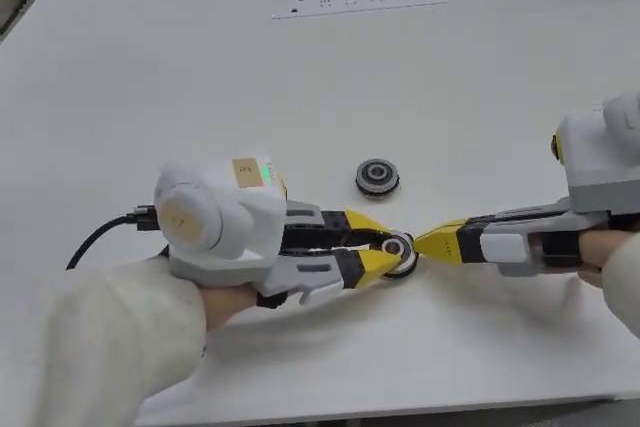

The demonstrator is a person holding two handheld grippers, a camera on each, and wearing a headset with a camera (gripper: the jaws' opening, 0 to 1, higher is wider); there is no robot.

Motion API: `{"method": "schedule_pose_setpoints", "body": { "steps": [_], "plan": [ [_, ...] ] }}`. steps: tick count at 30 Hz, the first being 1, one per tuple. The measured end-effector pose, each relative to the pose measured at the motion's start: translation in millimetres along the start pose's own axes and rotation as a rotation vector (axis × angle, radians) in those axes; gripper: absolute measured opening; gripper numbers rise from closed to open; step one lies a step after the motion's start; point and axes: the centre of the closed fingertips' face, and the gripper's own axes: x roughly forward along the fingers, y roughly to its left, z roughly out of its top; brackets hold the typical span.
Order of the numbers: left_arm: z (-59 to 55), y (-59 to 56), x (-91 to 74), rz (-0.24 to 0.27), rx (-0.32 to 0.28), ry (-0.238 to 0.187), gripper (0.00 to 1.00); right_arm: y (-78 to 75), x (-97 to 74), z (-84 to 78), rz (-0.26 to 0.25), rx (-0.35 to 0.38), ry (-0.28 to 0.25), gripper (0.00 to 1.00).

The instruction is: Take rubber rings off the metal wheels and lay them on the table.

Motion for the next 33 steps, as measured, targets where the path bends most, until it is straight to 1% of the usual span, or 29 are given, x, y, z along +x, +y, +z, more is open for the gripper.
{"method": "schedule_pose_setpoints", "body": {
  "steps": [5, 14, 23, 33],
  "plan": [
    [0.1, -0.5, -0.1, -0.001, 0.004, 0.000, 0.14, 3.4, 0.3, -0.1, -0.002, -0.022, 0.017, 0.00],
    [0.2, -2.1, 0.3, 0.001, 0.010, 0.004, 0.14, 7.0, 0.6, -1.4, 0.001, -0.040, 0.029, 0.00],
    [-0.3, -2.7, 0.5, -0.002, 0.018, 0.004, 0.14, 10.4, 1.3, -1.9, 0.011, -0.050, 0.037, 0.00],
    [-1.1, -1.9, 0.8, -0.003, 0.021, 0.005, 0.14, 12.6, 0.9, -0.6, 0.017, -0.054, 0.035, 0.00]
  ]
}}
